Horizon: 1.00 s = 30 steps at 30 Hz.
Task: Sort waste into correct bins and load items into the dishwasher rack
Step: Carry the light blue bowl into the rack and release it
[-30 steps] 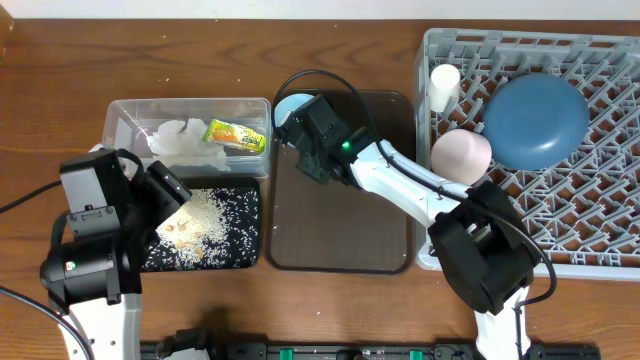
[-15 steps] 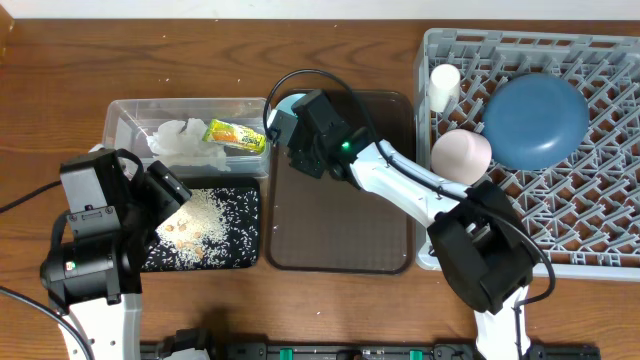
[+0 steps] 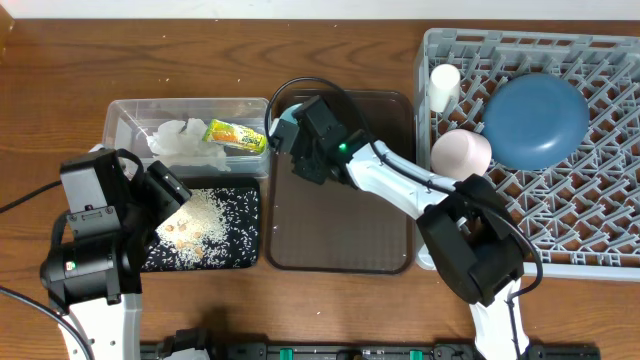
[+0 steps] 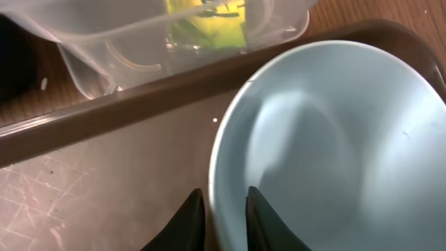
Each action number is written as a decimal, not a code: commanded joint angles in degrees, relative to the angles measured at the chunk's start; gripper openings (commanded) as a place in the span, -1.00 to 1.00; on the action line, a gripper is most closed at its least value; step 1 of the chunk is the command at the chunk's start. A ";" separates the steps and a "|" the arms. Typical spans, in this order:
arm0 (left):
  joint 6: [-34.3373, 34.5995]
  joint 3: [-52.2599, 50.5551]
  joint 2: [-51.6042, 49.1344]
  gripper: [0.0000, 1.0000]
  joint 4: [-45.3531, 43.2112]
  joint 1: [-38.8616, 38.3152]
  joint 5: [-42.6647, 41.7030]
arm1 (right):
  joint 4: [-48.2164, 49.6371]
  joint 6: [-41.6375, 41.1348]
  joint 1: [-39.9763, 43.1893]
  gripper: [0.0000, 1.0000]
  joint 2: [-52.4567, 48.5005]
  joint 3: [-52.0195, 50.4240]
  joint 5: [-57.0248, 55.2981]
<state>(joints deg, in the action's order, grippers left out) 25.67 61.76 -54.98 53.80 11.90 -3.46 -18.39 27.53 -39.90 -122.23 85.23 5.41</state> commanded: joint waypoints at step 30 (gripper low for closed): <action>-0.31 0.61 -0.11 0.69 0.17 0.24 0.70 | 0.85 -30.97 35.58 -0.98 23.96 0.22 45.99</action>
<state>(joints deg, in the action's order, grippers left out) 25.65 61.76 -54.98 53.78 11.90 -3.46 -17.74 3.25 -12.01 -97.08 85.45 31.38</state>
